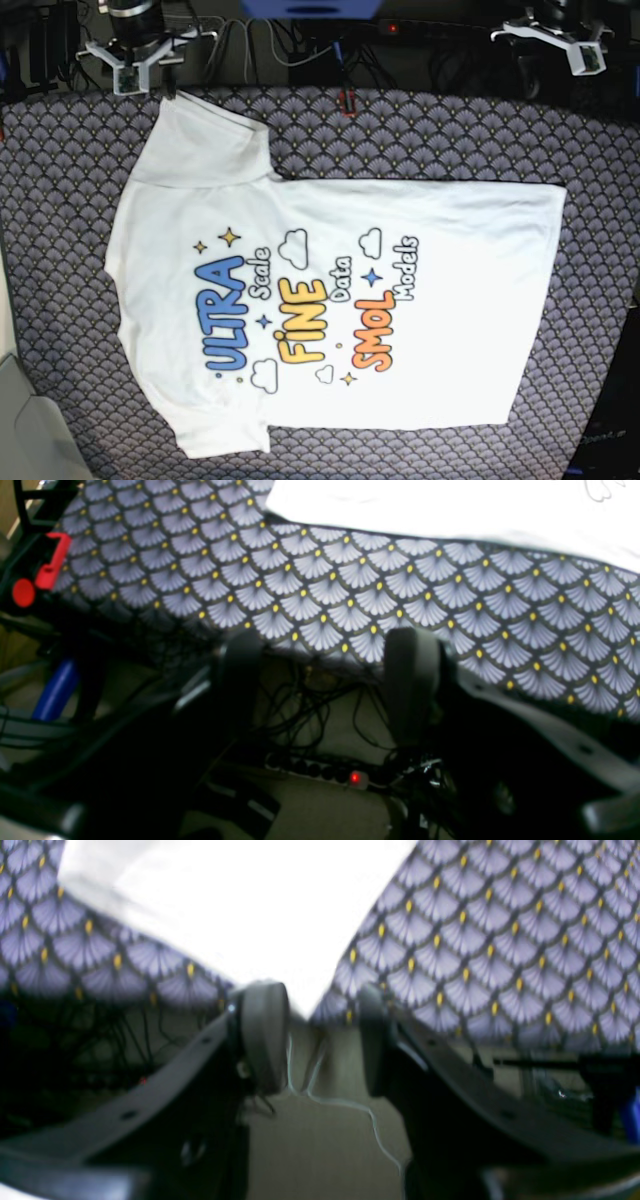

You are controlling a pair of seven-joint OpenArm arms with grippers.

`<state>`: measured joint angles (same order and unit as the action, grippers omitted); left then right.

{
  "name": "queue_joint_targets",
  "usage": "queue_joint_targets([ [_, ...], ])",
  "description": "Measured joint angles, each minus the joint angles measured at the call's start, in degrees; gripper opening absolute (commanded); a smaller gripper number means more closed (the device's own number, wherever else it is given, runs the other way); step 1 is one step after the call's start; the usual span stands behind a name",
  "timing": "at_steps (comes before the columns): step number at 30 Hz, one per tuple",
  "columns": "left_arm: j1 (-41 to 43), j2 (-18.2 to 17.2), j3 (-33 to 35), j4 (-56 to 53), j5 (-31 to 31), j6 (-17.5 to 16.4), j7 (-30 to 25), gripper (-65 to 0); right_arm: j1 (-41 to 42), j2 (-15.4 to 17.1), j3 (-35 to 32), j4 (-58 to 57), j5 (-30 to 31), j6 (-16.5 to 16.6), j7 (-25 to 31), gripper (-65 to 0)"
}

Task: Fold the T-shirt properly
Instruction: 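Lower the right gripper toward the shirt's sleeve-side edge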

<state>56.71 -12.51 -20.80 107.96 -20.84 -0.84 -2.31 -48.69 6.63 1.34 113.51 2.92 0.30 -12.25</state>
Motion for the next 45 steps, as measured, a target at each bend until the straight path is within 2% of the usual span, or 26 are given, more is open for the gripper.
queue_joint_targets([
  [4, -1.49, 0.11, 0.00, -0.24, 0.00, 0.35, -0.04, -26.5, 2.19, -0.04, 1.49, -0.02, 4.02, 0.09, -0.81, -39.1],
  [10, -1.18, 0.13, -0.02, -0.42, 0.00, 0.59, 0.15, -26.5, 7.13, -0.04, 2.27, -1.11, 5.03, -0.07, -9.51, -39.2],
  [12, -1.22, 0.11, 0.00, -0.39, 0.00, 0.42, 0.13, -26.5, 8.02, -0.02, 2.40, -2.25, 4.87, -0.09, -10.88, -39.2],
  [25, -1.20, 0.11, -0.02, -0.39, 0.02, 0.59, 0.15, -26.5, 9.66, -0.11, 2.12, -9.92, 5.07, -0.09, -9.53, -39.2],
  [35, -1.20, 0.17, -0.02, -0.39, 0.02, 0.59, 0.17, -26.5, 9.77, -0.13, 2.01, -10.36, 5.05, -0.11, -8.94, -39.7],
  [38, -1.20, 0.15, -0.02, -0.39, 0.02, 0.59, 0.15, -26.5, 9.77, -0.17, 2.01, -10.38, 5.07, -0.09, -8.92, -45.2],
  [42, -1.20, 0.15, -0.02, -0.39, 0.02, 0.59, 0.15, -26.5, 9.79, -0.92, 1.79, -10.40, 5.53, 0.35, -8.76, -65.0],
  [45, -1.55, 0.17, -0.02, -0.42, 0.00, 0.61, 0.17, -26.5, 9.79, -0.87, 1.81, -10.40, 5.46, 0.35, -8.74, -65.0],
])
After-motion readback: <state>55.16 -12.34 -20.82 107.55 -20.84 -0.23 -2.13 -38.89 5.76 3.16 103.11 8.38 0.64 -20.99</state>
